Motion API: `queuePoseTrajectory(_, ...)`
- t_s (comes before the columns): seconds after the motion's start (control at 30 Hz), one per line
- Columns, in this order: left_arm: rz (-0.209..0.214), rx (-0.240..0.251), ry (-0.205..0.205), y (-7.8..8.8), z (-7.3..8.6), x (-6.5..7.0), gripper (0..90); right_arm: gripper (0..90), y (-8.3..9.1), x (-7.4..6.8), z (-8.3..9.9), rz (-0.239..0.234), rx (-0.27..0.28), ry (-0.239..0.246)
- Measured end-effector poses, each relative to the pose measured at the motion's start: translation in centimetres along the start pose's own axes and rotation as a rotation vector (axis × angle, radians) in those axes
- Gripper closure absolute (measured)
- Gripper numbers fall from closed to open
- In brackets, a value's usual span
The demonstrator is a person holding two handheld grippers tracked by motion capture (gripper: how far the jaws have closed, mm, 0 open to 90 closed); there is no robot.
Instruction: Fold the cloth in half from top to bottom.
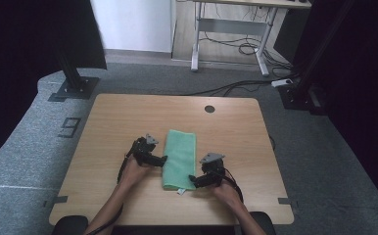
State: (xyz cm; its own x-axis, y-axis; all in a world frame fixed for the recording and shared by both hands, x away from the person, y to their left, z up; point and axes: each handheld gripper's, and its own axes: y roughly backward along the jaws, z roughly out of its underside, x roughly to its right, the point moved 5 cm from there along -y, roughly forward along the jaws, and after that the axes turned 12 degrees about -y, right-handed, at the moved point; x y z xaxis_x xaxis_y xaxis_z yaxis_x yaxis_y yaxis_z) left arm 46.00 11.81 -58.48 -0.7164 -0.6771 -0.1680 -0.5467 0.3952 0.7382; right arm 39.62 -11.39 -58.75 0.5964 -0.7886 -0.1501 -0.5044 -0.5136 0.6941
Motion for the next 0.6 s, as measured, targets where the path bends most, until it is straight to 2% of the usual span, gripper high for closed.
queuePoseTrajectory(0.03, -0.002, -0.002, -0.003, 0.0, 0.0, 0.0, 0.1, 8.6, 0.1, -0.1, 0.1, -0.002, 0.002, 0.003)
queuePoseTrajectory(0.23, 0.009, -0.018, -0.030, 0.7, 0.4, 0.6, 0.5, 11.3, 0.5, -0.8, 0.6, -0.010, -0.001, 0.000)
queuePoseTrajectory(0.6, 0.064, -0.013, -0.018, 2.3, 2.1, 1.9, 1.0, 12.1, 1.5, -2.7, 1.9, -0.031, -0.022, 0.017)
